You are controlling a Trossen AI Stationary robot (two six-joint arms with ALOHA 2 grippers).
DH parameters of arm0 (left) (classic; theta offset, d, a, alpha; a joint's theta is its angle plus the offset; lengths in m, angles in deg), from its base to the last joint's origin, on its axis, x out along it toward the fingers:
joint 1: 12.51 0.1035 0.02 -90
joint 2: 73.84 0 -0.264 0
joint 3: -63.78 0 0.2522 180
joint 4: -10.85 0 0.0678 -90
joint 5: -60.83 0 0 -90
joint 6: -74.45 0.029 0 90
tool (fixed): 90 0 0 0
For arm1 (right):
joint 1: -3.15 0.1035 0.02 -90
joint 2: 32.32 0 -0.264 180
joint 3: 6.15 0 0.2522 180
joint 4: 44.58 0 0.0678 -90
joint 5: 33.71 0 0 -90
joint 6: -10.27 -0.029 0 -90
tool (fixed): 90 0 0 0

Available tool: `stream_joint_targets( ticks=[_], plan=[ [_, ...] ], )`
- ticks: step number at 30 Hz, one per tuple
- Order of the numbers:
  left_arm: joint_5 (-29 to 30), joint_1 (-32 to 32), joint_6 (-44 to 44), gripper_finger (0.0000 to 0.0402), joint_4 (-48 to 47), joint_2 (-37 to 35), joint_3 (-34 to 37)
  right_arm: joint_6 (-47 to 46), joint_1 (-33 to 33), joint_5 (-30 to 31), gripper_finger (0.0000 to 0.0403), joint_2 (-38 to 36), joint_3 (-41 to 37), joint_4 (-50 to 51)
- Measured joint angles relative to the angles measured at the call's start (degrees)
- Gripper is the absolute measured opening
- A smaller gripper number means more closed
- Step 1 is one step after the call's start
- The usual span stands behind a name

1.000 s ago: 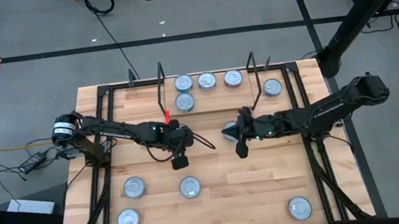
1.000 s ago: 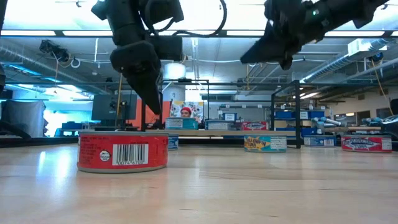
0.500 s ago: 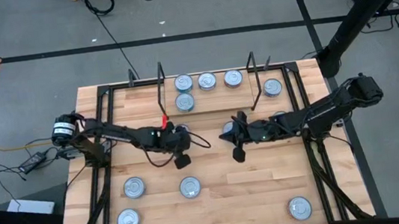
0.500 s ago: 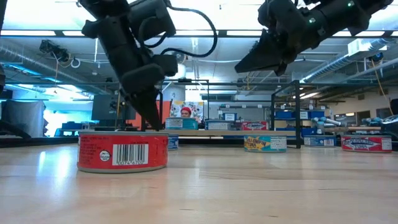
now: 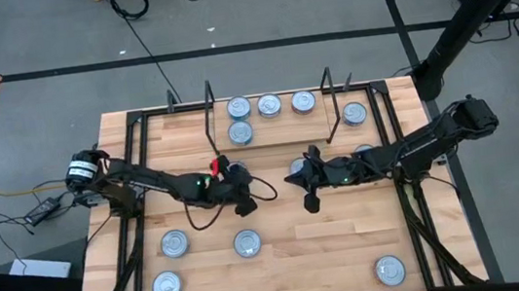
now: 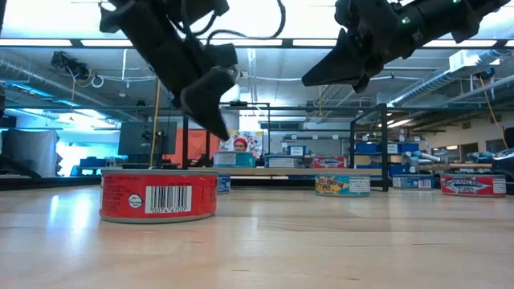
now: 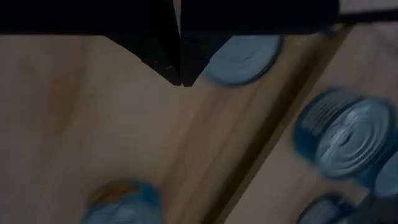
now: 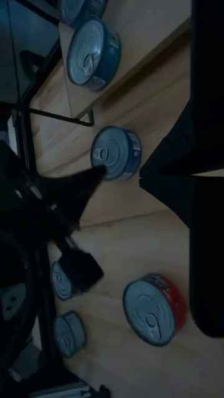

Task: Stack canned seafood by type on shelf
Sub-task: Put the blue tuna can on the shelf

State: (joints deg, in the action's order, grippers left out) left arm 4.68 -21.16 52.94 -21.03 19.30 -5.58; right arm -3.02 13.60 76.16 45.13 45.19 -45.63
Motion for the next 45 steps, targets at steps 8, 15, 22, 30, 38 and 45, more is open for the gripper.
stream_joint_targets(
  ticks=[8, 15, 22, 30, 38, 45],
  plan=[
    [-1.4, 3.5, -0.64, 0.0, -9.86, 0.02, 1.2, -3.66, 0.49, 3.22, 0.0006, 0.02, 0.0, -1.38],
    [-7.28, 4.08, 5.45, 0.0, 0.19, 0.02, 6.58, -3.12, 1.6, 4.68, 0.0006, 0.02, 0.0, -4.47],
    [-10.89, 2.53, -1.29, 0.0, 3.78, -0.15, 8.61, -1.68, 2.5, 3.34, 0.0006, 0.02, 0.0, -8.98],
    [-13.32, -1.21, -4.13, 0.0, 16.12, 0.04, 6.98, -6.3, 2.55, -3.07, 0.0006, 0.02, 0.0, -8.7],
    [-13.35, -3.34, -1.56, 0.0, 24.59, -0.16, 6.98, -5.42, 2.53, -6.08, 0.0006, 0.04, 0.0, -7.87],
    [-14.08, -2.23, -3.1, 0.0, 15.82, -7.18, 9.64, -9.34, 4.69, -3.94, 0.0006, 0.04, 0.0, -6.9]
  ],
)
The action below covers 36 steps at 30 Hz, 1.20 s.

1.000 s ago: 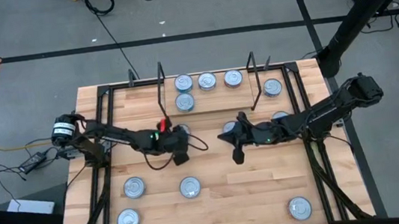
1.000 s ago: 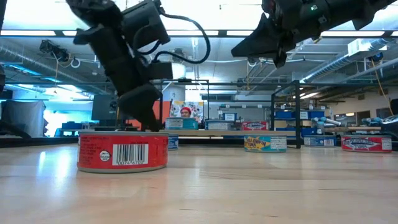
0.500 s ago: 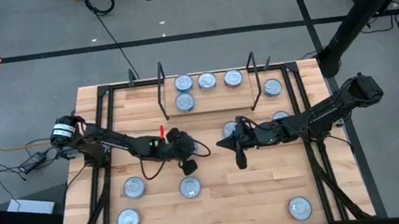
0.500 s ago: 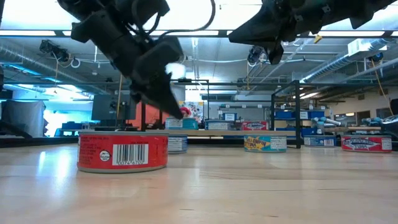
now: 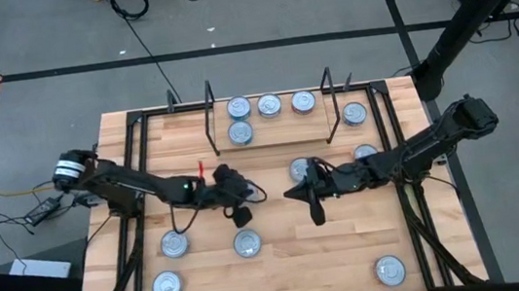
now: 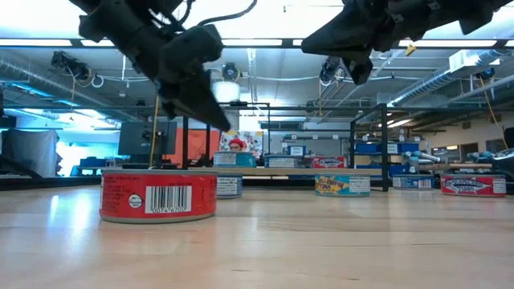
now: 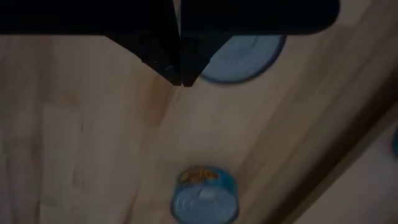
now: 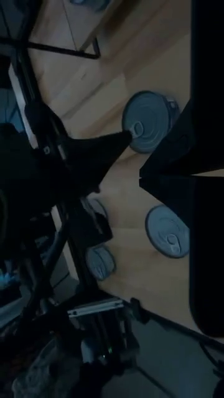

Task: Stack canned seafood by type on shelf
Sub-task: Put the blue tuna can on the shelf

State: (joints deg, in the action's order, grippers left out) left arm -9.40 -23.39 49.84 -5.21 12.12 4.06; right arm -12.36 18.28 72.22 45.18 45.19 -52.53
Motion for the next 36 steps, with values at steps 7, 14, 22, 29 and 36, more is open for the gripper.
stream_joint_targets(
  ticks=[7, 14, 22, 29, 36],
  plan=[
    [0.08, 0.33, -1.22, 0.0, -1.07, -3.17, 6.81, -3.73, 2.37, 7.14, 0.0006, 1.74, 0.0, 2.35],
    [5.29, 0.35, -6.71, 0.0, 5.81, -3.26, 16.27, -2.65, 0.8, 6.38, 0.0006, 9.56, 1.11, 0.85],
    [6.27, 0.37, -14.35, 0.0, 19.31, -2.73, 21.25, 0.52, -2.7, -2.19, 0.0006, 12.2, 7.13, 4.13],
    [9.94, 0.18, -10.12, 0.0, 22.35, -2.67, 17.11, 7.8, -5.72, -4.7, 0.0007, 12.17, 9.46, 9.66],
    [13.26, 2.77, -3.84, 0.0, 12.11, -2.72, 12.31, 9.58, -7.04, -5.34, 0.0007, 12.17, 9.46, 10.69]
  ],
)
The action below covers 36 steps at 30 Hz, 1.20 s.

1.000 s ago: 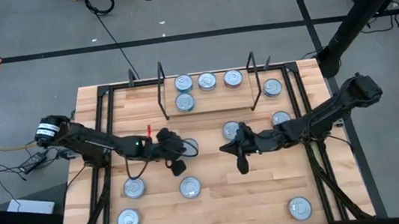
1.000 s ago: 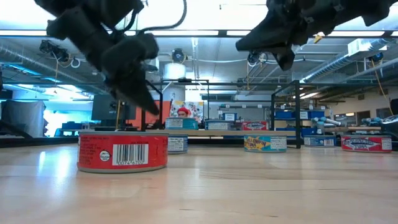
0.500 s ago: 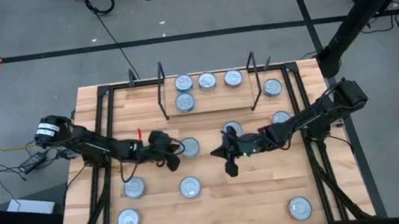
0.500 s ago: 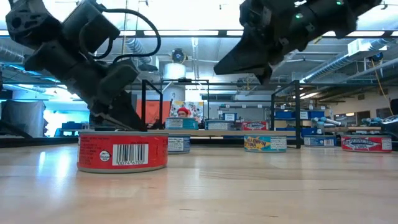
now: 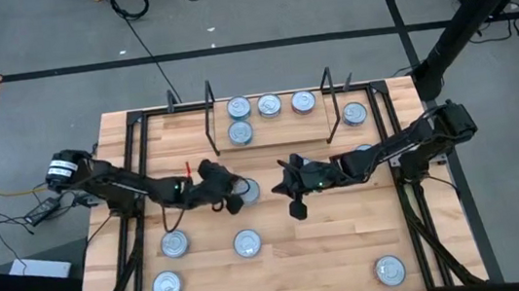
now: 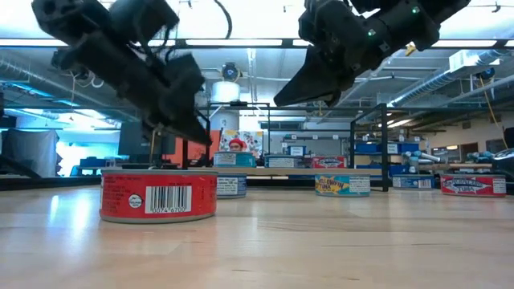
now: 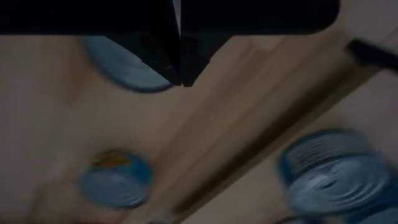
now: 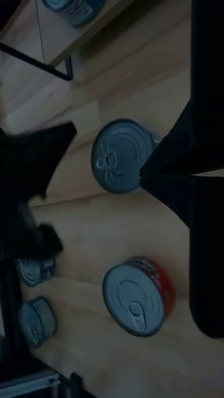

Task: Stack canned seafood by type on shelf
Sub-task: Put the blue tuna can on the shelf

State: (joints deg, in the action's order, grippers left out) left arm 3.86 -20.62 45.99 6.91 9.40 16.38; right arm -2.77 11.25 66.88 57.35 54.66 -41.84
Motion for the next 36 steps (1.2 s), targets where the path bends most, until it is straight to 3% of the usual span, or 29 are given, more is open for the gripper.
stream_joint_targets(
  ticks=[8, 13, 20, 26, 36],
  plan=[
    [-14.97, 7.75, 7.87, 0.0, -0.63, 0.03, 0.24, -2.38, 3.39, -4.0, 0.0007, 5.26, 2.03, -5.36],
    [-18.27, 10.61, 14.51, 0.0, -0.28, 0.05, 0.22, -1.49, 4.59, 0.8, 0.0007, 16.02, 10.23, -6.15],
    [-21.96, 12.2, 18.5, 0.0, 1.96, 3.67, 0.15, 0.0, 2.36, 1.18, 0.0007, 26.13, 19.47, 1.49],
    [-26.34, 12.14, 18.99, 0.0, 11.05, 8.64, 0.13, 0.33, 0.6, 0.51, 0.0007, 25.72, 20.68, 6.45],
    [-23.46, 11.03, 16.24, 0.0, 12.88, 10.09, 0.06, 3.28, -1.21, -1.96, 0.0007, 23.36, 20.56, 11.62]
  ],
)
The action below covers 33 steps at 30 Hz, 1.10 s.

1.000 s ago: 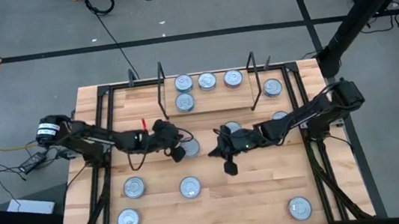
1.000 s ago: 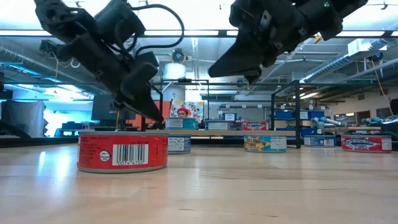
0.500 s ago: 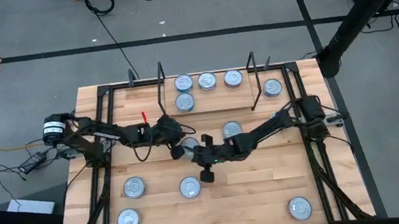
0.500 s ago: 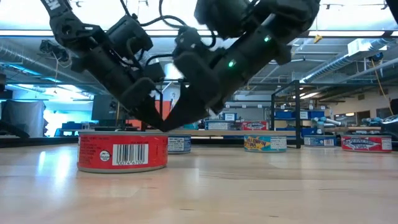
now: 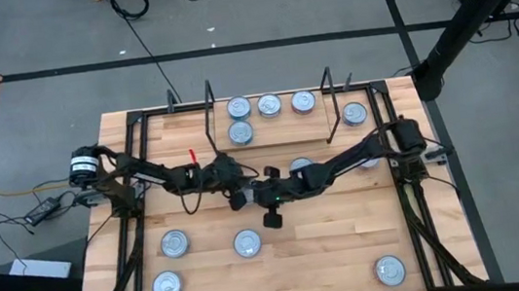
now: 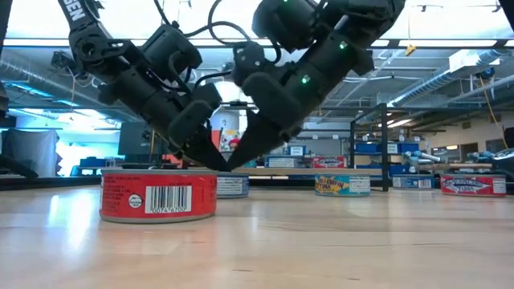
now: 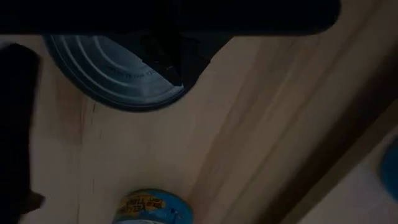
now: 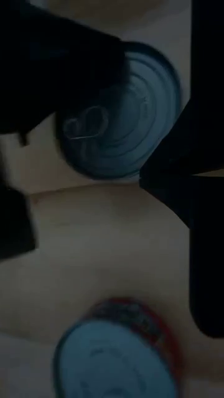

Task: Stack canned seafood by type on shelf
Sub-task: Put the blue tuna can on the shelf

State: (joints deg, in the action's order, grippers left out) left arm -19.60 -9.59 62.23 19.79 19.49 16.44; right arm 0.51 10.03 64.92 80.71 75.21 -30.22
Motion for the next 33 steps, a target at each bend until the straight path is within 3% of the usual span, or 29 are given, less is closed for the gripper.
stream_joint_targets(
  ticks=[11, 16, 22, 27, 33],
  plan=[
    [2.53, 0.82, -3.22, 0.0, 3.27, -1.52, 0.08, 0.6, 1.79, -0.06, 0.0007, -2.55, 0.01, -1.73],
    [2.5, 3.57, 0.94, 0.0, 0.24, -1.3, 0.07, 1.89, 1.49, 0.48, 0.0007, -2.55, -1.73, -5.59],
    [-3.37, 5.71, 7.36, 0.0, 0.22, -1.13, 3.12, 2.55, 0.74, -4.11, 0.0008, -2.55, -4.61, -10.18],
    [-6.6, 6.46, 3.86, 0.0, 8.32, -1.13, 8.7, 3.13, 0.58, -5.49, 0.0008, -2.55, -5.58, -10.37],
    [-6.91, 6.12, 1.26, 0.0, 12.2, -1.13, 9.54, 1.14, 0.06, -6.33, 0.0008, -2.55, -7.19, -10.36]
  ],
)
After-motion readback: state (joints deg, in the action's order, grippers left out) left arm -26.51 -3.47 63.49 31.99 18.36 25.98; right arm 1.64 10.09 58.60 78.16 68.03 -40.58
